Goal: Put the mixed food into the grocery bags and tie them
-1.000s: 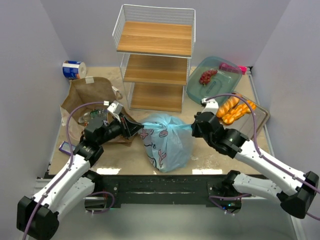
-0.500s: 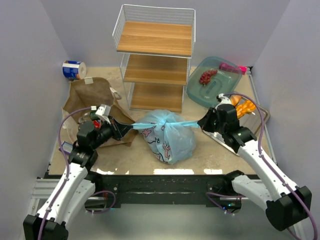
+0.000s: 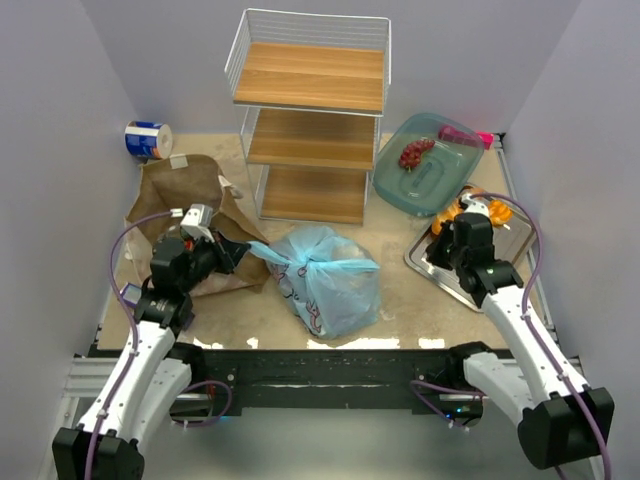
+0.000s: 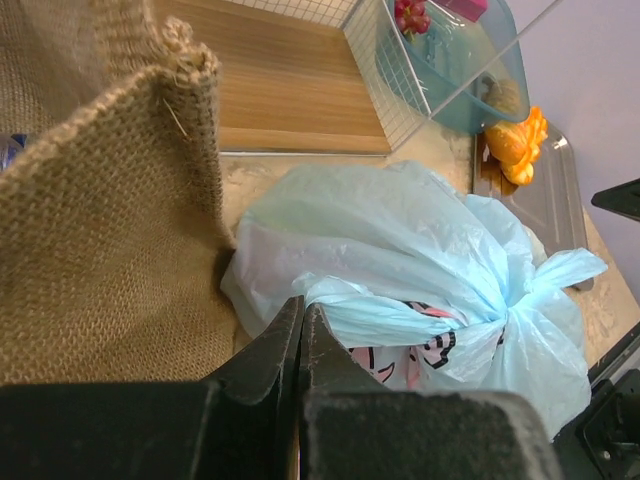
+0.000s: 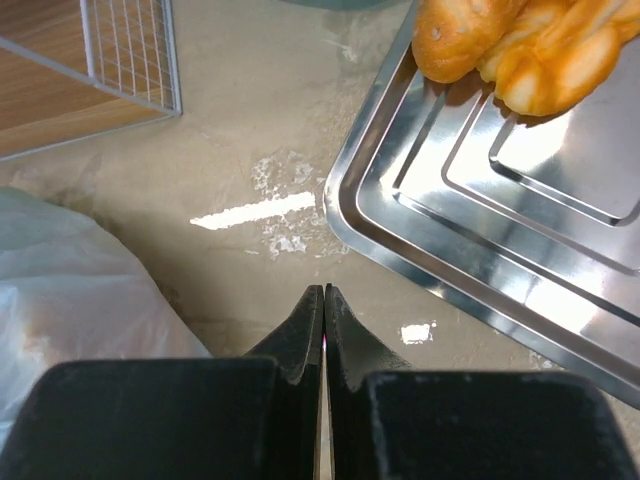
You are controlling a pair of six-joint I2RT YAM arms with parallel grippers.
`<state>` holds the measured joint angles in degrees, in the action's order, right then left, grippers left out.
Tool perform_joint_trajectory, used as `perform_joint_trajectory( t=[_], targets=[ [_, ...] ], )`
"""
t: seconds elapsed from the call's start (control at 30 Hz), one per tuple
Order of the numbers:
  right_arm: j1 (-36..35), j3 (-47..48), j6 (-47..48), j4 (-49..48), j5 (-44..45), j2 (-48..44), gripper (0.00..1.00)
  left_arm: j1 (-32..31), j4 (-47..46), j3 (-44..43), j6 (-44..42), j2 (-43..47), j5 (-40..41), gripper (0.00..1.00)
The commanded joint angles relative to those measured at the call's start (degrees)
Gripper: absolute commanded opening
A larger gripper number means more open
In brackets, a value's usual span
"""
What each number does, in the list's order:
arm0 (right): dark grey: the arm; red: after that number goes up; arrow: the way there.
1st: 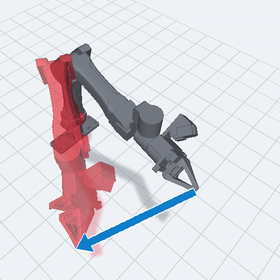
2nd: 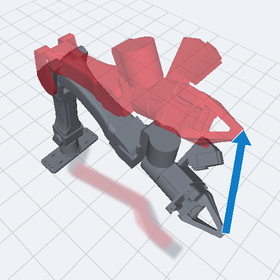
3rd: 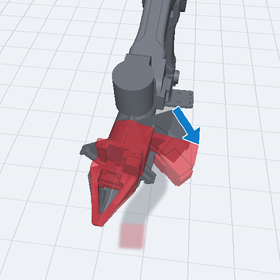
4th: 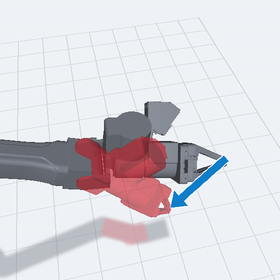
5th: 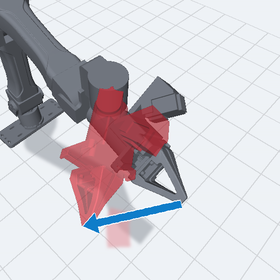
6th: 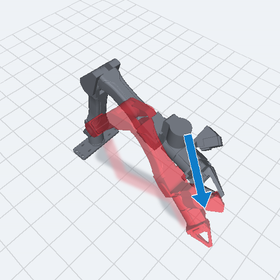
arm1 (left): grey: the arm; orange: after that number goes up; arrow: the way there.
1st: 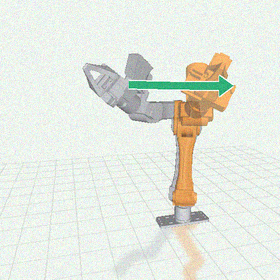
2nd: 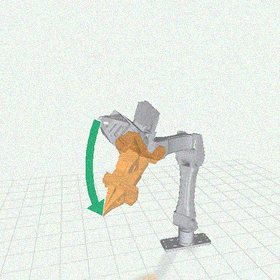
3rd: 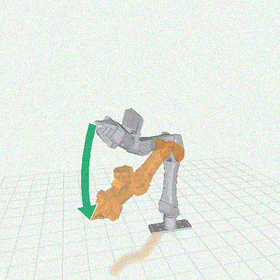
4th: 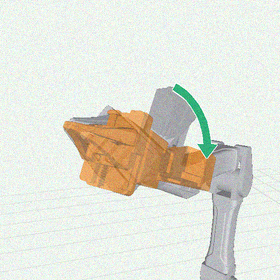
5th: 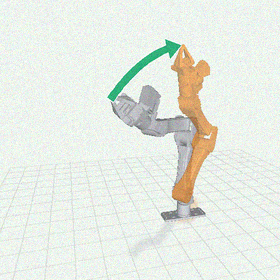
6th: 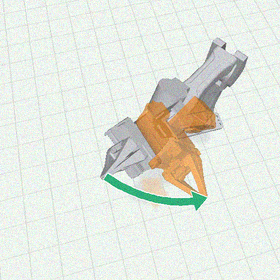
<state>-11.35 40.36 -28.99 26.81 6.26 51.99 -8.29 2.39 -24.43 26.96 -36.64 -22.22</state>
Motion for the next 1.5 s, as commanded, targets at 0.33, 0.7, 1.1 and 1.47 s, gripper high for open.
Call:
perform_joint_trajectory(
  t=[0.33,0.7,1.1,1.47],
  targets=[
    [-10.9,9.8,9.9,-8.7,-9.5,-8.0,0.89,-3.0,5.5,-24.4,-18.7,-8.9,4.8,0.80],
    [-47.0,16.7,18.4,-15.0,13.6,13.6,0.99,7.0,15.1,-39.0,-14.5,-17.0,9.1,1.00],
    [-54.5,21.0,25.5,-13.8,26.9,28.2,0.99,17.6,25.1,-42.2,-18.1,-14.0,29.9,1.00],
    [-52.6,24.2,18.7,-5.1,29.7,38.1,0.92,17.8,28.1,-44.2,-16.9,-14.6,32.3,1.00]
  ],
)
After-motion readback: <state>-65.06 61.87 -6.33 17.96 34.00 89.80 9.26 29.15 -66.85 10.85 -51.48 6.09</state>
